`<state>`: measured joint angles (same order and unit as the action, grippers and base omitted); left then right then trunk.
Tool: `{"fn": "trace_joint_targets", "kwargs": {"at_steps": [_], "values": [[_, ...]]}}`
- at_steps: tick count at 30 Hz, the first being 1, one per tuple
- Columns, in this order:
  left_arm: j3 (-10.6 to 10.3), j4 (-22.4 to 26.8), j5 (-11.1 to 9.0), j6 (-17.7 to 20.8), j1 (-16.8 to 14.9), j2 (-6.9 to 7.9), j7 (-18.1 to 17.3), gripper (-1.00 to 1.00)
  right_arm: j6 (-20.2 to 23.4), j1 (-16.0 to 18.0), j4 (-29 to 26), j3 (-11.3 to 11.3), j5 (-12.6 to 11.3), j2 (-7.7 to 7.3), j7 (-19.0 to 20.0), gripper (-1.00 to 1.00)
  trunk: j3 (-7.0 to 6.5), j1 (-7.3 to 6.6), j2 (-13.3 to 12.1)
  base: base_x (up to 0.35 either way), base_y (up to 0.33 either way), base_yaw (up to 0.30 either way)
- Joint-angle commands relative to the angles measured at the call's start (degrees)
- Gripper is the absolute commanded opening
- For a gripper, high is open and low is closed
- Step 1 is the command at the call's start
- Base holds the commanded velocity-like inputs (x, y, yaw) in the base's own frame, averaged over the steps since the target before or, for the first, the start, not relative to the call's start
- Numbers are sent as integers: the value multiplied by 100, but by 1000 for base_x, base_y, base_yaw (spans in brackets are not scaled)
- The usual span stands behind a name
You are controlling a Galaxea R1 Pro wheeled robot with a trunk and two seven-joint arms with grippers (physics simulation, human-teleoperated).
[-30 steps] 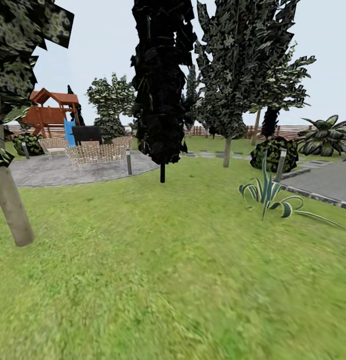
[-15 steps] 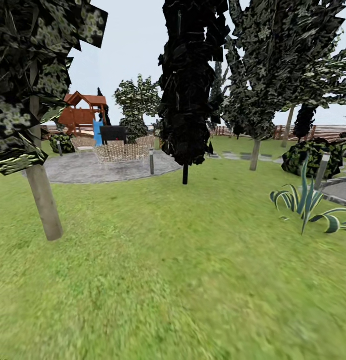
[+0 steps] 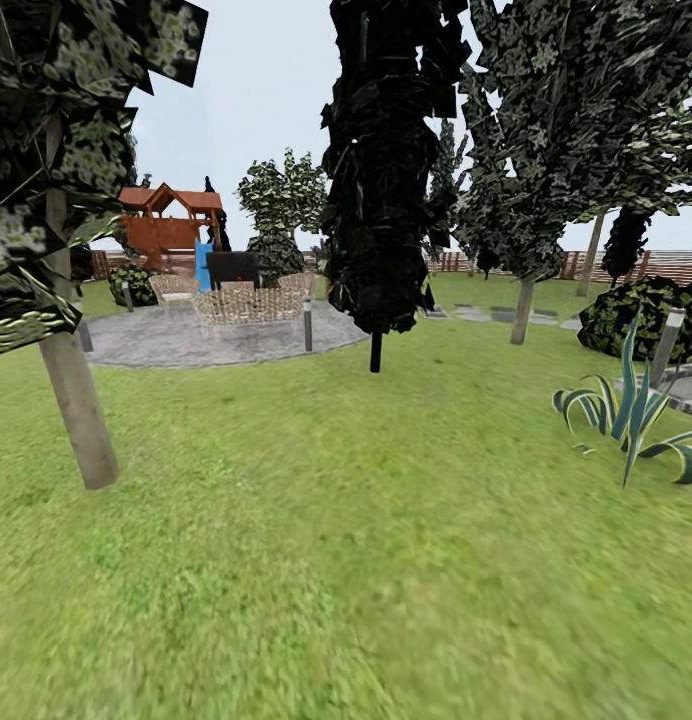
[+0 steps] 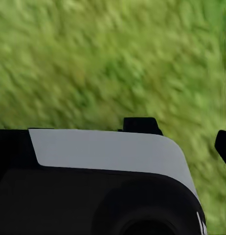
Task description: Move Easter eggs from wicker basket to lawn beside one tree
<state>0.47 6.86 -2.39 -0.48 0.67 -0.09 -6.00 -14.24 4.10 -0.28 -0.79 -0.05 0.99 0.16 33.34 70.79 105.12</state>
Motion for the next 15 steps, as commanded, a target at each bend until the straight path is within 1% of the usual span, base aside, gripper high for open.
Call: {"fn": "trace_joint_targets", "kwargs": {"at_steps": [1, 15], "values": [[4, 9, -25, -4, 3, 0, -15, 100, -18, 3, 4, -8, -1, 0, 2, 100, 5, 2, 2, 235, -222, 2], [5, 9, -25, -4, 3, 0, -15, 100, -26, 3, 9, -9, -5, -2, 8, 100, 5, 2, 2, 231, -209, 0]]}}
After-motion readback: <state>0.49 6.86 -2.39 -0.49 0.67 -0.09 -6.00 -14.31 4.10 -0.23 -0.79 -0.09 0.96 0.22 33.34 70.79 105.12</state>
